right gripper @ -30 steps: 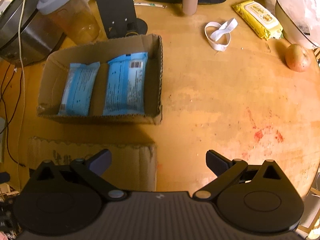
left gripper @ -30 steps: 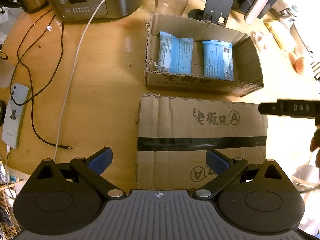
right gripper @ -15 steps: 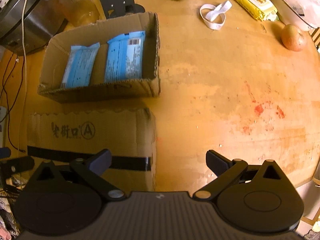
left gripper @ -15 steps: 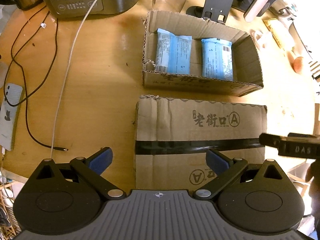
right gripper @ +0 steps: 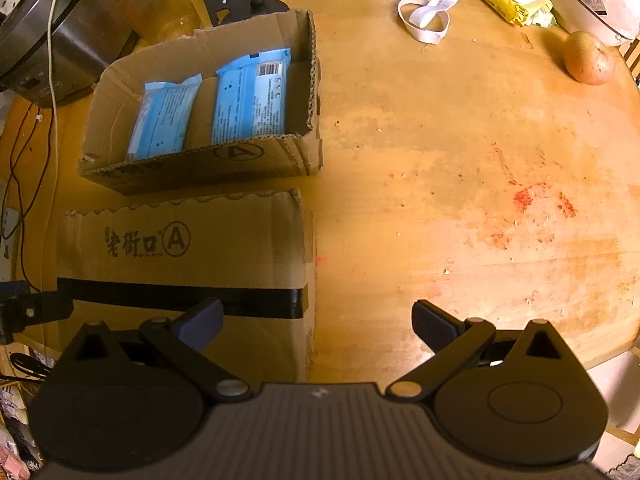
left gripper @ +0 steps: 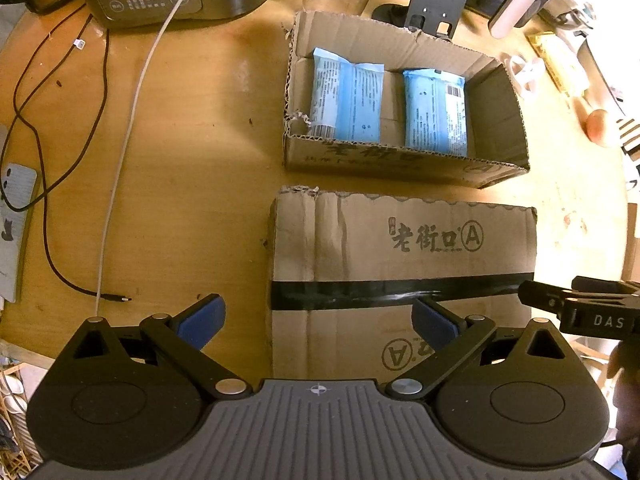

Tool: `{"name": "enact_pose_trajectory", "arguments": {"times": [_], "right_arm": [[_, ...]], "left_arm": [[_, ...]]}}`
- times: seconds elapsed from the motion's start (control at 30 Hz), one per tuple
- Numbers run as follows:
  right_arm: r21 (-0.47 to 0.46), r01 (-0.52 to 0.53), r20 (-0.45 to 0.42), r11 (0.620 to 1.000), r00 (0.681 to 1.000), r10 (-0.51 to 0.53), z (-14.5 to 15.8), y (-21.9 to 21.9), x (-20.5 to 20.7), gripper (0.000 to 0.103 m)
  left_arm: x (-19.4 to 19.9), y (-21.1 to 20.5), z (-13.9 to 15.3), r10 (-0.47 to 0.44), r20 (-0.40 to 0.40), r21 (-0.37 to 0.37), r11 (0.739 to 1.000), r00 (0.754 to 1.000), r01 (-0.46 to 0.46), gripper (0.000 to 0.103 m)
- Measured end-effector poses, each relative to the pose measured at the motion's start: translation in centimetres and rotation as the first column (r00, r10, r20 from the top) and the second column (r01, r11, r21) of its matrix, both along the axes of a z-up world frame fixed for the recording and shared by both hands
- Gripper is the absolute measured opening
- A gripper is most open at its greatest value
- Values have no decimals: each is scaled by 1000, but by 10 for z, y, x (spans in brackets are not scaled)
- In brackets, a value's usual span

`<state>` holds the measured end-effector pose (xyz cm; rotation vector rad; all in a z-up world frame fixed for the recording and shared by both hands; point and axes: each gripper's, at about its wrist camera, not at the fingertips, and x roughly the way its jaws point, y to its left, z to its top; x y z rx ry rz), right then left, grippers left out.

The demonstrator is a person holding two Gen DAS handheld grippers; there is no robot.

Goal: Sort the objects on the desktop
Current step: 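Move the right gripper toward the printed cardboard box while the left gripper approaches it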

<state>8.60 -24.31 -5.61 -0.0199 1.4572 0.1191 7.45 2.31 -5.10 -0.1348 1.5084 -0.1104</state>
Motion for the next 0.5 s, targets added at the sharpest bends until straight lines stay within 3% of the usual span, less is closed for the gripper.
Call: {"name": "enact_pose_trajectory", "arguments": {"times": [0.23,0.5], "right_arm": [[16,-10,1,1000,1000,10,-2,-2,3,103],[95,-10,6,995,1000,10,-10,-17,8,103]], "left_arm": [[0,4,-6,5,1,-27,1000,1000,-5,102],[0,22,-22,30,5,-164,986,1000,-29,102]]}}
